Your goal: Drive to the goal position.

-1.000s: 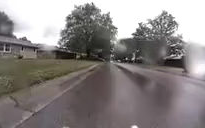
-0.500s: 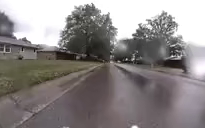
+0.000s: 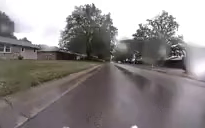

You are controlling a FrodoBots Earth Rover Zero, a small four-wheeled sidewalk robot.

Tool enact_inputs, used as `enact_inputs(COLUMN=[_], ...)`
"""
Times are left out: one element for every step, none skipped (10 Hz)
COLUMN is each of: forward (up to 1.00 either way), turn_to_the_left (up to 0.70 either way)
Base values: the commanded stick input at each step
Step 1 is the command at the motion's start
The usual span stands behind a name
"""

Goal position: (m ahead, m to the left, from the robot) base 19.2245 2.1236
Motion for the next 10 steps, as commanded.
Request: enact_inputs(forward=[0.5, 0.5, 0.5, 0.5, 0.5, 0.5, 0.5, 0.5, 0.5, 0.5], turn_to_the_left=[-0.01, -0.23, -0.01, -0.01, -0.01, -0.01, -0.01, -0.01, -0.01, -0.01])
